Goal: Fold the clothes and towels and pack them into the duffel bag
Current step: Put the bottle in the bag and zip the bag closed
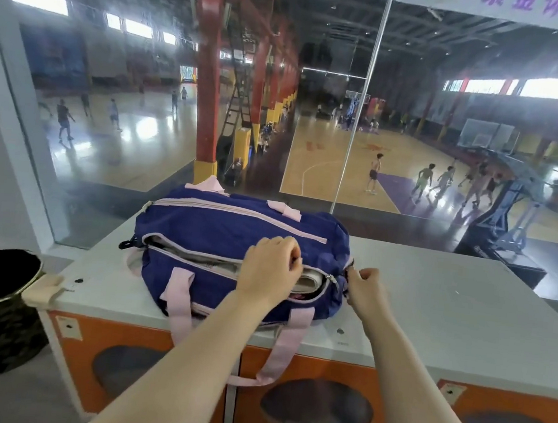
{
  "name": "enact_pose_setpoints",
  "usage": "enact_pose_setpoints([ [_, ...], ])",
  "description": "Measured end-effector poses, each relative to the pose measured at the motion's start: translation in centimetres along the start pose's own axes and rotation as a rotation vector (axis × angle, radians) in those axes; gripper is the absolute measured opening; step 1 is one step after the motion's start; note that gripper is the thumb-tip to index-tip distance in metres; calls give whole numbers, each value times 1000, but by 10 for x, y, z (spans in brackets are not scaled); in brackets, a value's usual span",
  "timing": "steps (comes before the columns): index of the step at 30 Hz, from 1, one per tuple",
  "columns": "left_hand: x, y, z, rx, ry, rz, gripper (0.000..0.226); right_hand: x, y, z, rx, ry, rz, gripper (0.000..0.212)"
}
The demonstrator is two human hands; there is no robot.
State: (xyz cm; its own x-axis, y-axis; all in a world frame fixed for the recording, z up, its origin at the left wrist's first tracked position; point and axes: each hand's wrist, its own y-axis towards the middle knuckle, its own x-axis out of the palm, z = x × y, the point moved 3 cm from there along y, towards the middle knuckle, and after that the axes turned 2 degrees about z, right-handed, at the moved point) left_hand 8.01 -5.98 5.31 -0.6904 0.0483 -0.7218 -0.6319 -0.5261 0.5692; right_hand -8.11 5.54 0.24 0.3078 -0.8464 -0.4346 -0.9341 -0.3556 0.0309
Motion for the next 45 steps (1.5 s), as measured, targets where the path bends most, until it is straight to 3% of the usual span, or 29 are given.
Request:
enact_pose_setpoints([
  [3, 9, -10, 25, -8, -97, -18, 9, 2, -20, -5, -61, 71, -157, 29],
  [7, 21, -21, 36, 6, -162, -64, 8, -1, -37, -15, -176, 92, -249, 24],
  [16, 28, -23, 45, 26, -87, -32, 11, -19, -47, -29, -347, -81, -46, 13],
  [25, 29, -19, 47, 112, 92, 10, 14, -26, -56, -32, -460, -38, -200, 10],
  [30, 34, -17, 43, 82, 88, 23, 14, -20, -53, -30, -383, 81, -215, 25],
  [33, 33, -16, 42, 7, -9, 25, 16, -8, -43, -20, -134, 205, -166, 17],
  [37, 33, -18, 42, -78, -107, -3, 15, 14, -42, -5, 250, 426, -333, 30],
  [42, 31, -18, 39, -106, -166, -10, 10, 16, -39, -16, 260, 591, -309, 19],
  [45, 31, -15, 37, -140, -176, 6, 12, 17, -35, -18, 239, 542, -237, 37],
])
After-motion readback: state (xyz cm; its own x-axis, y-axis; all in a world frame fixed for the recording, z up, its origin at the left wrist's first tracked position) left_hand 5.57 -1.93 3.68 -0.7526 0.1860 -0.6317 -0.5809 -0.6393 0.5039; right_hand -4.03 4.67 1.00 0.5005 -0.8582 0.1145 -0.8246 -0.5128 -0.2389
